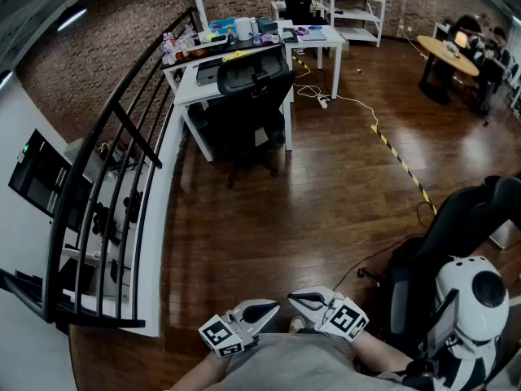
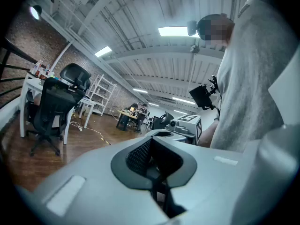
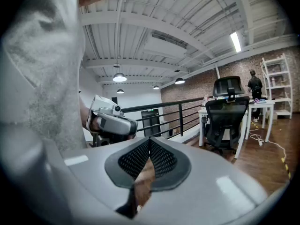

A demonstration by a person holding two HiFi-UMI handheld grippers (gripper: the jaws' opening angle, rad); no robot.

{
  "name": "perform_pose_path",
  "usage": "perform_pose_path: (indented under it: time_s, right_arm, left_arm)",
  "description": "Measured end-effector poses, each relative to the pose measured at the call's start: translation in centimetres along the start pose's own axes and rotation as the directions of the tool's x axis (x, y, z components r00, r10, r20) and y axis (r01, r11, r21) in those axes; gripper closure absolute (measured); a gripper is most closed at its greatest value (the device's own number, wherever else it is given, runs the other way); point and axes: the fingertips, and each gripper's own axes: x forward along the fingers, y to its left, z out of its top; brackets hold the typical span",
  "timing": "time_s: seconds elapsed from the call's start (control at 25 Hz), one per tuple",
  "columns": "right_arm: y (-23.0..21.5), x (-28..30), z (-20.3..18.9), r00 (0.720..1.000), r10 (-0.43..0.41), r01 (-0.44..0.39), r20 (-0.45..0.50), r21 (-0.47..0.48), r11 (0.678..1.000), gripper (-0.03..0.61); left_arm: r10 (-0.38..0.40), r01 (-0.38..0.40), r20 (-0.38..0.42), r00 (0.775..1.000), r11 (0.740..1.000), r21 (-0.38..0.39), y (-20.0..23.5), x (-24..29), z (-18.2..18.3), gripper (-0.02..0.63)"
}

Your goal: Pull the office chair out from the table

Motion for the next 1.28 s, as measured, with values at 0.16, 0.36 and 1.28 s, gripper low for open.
perform_pose_path:
  time_s: [0.16,0.36,1.28]
  right_arm:
    - [-1.7,-0.2,1.2,0.999,-0.017,0.017,0.034,0.004,1.000,0.572]
    - [-5.0,0.7,1.8,0.999,-0.037,0.037,0.037,0.003,0.999,0.572]
    - [-31.5,16.7,13.1,0.969,-0.232,0.234,0.084,-0.005,0.972,0.572]
  left_arm:
    - [0.014,-0.014,0.010,1.000,1.000,0.013,1.3,0.7,1.4,0.612]
    - [0.026,-0.026,0.012,1.000,0.999,0.020,4.8,1.9,2.8,0.612]
    - [-0.077,0.074,0.032,0.997,0.993,0.092,34.1,6.8,18.1,0.612]
